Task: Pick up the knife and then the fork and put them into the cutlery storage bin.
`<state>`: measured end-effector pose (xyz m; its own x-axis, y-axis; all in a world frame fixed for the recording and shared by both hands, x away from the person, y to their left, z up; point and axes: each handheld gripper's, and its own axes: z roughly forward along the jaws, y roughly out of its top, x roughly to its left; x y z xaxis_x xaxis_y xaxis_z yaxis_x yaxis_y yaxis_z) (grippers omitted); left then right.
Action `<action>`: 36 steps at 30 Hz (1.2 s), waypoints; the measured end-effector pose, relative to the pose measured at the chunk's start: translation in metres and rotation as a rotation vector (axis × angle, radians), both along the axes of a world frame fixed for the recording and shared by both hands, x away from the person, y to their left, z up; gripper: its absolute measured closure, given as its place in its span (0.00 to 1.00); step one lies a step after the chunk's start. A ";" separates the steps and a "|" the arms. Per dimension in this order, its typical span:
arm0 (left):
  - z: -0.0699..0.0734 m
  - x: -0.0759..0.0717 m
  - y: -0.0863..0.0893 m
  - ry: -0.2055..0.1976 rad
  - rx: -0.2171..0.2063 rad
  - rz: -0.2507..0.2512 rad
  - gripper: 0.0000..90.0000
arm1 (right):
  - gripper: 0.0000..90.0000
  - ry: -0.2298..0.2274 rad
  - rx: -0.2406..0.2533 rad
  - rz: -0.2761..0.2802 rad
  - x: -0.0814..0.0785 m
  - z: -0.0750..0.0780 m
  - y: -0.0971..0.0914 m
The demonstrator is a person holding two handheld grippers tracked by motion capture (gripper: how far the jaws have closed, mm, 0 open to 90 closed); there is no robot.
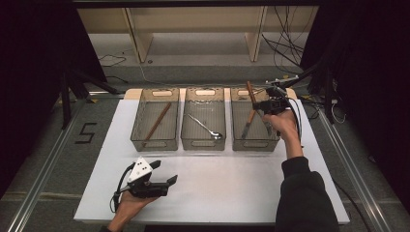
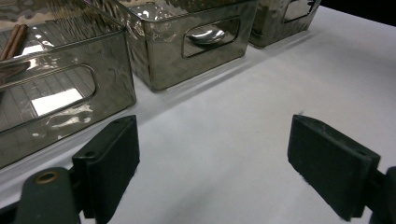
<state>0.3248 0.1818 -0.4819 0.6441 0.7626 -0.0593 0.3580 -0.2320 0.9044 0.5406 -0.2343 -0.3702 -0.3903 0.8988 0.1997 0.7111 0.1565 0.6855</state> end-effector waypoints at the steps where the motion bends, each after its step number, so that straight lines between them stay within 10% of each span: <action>1: 0.000 0.000 0.000 0.000 -0.001 0.000 0.19 | 0.90 0.004 0.003 -0.002 0.001 -0.002 0.000; 20: 0.000 -0.001 0.000 -0.004 0.001 0.002 0.19 | 0.89 0.086 -0.031 -0.042 0.008 -0.031 0.005; 23: 0.000 -0.001 0.000 -0.002 0.004 0.001 0.19 | 0.75 0.104 -0.017 -0.049 0.007 -0.035 0.002; 36: -0.001 0.000 -0.001 0.001 0.006 0.002 0.18 | 0.59 0.005 0.006 0.051 -0.023 -0.018 0.006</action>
<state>0.3244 0.1808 -0.4824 0.6426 0.7642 -0.0555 0.3590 -0.2363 0.9029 0.5180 -0.2280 -0.3879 -0.4348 0.8763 0.2074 0.7058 0.1887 0.6828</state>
